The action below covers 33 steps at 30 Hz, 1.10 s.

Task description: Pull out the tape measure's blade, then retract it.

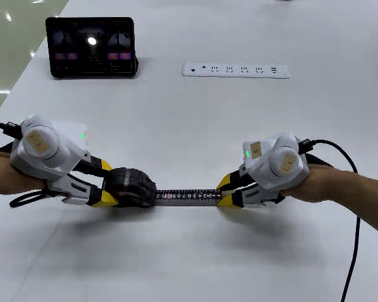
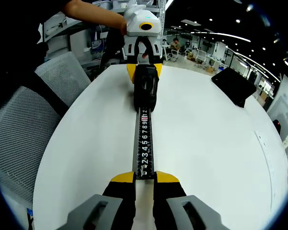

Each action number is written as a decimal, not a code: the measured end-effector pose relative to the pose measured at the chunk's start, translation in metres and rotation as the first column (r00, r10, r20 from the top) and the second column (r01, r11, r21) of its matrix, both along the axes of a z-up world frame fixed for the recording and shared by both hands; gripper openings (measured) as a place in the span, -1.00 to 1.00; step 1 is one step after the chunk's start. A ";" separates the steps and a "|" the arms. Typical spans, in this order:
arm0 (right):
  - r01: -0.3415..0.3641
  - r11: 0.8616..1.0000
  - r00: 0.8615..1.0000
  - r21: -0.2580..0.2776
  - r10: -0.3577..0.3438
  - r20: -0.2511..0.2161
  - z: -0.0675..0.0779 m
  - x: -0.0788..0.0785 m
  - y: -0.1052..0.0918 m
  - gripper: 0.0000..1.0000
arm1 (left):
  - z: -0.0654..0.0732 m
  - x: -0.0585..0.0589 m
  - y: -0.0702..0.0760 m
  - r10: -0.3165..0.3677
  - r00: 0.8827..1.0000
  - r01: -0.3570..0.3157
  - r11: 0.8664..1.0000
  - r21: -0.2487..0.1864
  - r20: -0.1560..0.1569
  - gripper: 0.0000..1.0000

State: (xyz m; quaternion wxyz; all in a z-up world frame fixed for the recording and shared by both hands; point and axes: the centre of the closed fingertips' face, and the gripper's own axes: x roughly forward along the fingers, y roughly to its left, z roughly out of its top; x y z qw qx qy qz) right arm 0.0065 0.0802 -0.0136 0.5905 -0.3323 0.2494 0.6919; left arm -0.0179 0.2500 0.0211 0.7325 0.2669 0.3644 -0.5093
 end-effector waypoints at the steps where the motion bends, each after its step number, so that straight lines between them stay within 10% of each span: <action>1: 0.000 1.000 1.000 0.000 0.000 -0.001 0.000 0.000 -0.001 -0.81 | 0.000 0.000 0.000 0.000 1.000 0.000 1.000 0.000 0.000 -0.51; 33: 0.051 0.998 0.999 -0.037 -0.051 0.007 -0.001 0.011 -0.053 -0.81 | 0.000 0.000 0.000 0.002 1.000 -0.002 1.000 0.005 -0.005 -0.51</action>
